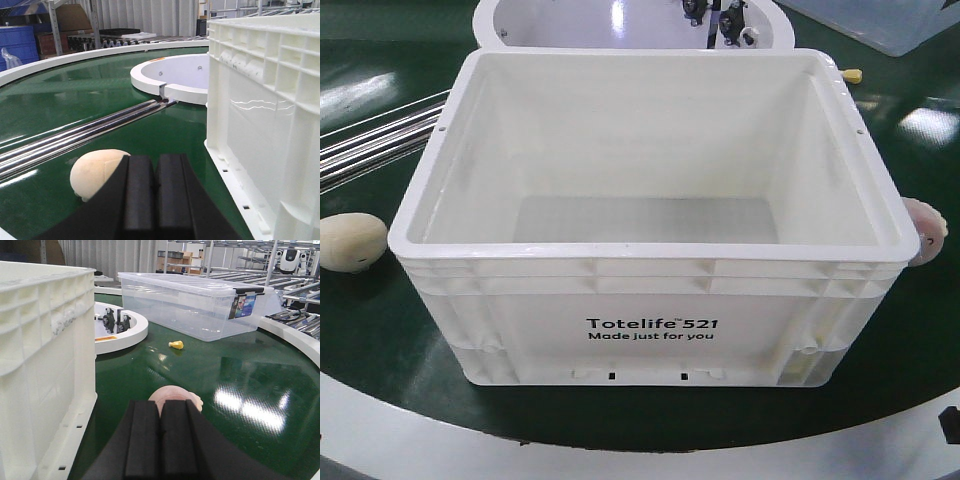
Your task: Place moving items into box and shelve
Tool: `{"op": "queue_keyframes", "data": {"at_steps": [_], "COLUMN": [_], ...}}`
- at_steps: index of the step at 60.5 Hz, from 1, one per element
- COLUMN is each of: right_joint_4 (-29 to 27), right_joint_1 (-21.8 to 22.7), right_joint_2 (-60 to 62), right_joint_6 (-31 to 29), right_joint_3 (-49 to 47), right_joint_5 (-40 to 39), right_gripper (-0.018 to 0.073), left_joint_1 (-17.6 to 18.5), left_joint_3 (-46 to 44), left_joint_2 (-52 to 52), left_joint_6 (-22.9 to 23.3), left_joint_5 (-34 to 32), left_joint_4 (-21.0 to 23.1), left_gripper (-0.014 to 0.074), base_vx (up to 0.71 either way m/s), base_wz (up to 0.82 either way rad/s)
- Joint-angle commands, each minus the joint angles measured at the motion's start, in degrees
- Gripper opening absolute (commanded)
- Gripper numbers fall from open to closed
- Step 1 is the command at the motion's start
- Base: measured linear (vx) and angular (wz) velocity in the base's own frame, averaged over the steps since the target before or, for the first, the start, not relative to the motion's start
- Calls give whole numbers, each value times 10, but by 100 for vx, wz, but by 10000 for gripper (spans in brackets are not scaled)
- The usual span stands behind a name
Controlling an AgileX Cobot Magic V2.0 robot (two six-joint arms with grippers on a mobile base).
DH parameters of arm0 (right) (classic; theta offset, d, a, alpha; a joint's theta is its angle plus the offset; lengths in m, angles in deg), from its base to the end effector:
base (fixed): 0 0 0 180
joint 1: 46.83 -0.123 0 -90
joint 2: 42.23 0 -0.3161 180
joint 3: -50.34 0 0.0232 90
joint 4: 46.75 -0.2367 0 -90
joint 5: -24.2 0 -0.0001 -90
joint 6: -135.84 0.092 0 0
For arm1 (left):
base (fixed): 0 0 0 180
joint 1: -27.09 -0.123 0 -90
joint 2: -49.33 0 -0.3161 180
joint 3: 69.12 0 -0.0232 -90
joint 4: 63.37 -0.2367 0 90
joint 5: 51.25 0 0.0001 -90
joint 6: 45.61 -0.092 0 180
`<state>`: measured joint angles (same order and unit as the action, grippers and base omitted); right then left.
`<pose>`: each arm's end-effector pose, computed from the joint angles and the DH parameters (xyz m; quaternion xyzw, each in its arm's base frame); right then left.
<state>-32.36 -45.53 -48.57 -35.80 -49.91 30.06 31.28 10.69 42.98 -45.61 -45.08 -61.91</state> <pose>0.0123 -0.0026 0.1943 -0.0203 0.7176 -0.0531 0.6941 0.0123 -0.0012 0.1931 0.0182 0.7211 -0.0351 0.6917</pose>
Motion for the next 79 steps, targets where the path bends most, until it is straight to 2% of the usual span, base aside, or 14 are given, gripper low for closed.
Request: {"op": "queue_keyframes", "data": {"at_steps": [1,48,58,64,71,79], "right_joint_4": [1,1,4,3,3,4], "right_joint_1": [-1,-1,-1,-1,-1,-1], "right_joint_2": [12,12,12,12,12,4], "right_joint_6": [-2,-2,-1,1,3,3], "right_joint_3": [3,3,3,-4,-67,-184], "right_joint_5": [-47,-48,-59,-101,-128,-79], "right_gripper": [-1,-1,-1,-1,-1,-1], "left_joint_1": [-2,-2,-2,-2,-2,-2], "left_joint_3": [9,9,6,-12,-67,-155], "left_joint_2": [4,4,4,4,4,2], "left_joint_6": [4,4,7,40,49,31], "left_joint_5": [-52,-52,-106,-127,-125,-121], "left_joint_4": [1,1,7,13,20,20], "left_gripper": [-6,-6,-6,-6,-6,-3], "base_vx": [0,0,0,0,0,0], "base_wz": [0,0,0,0,0,0]}}
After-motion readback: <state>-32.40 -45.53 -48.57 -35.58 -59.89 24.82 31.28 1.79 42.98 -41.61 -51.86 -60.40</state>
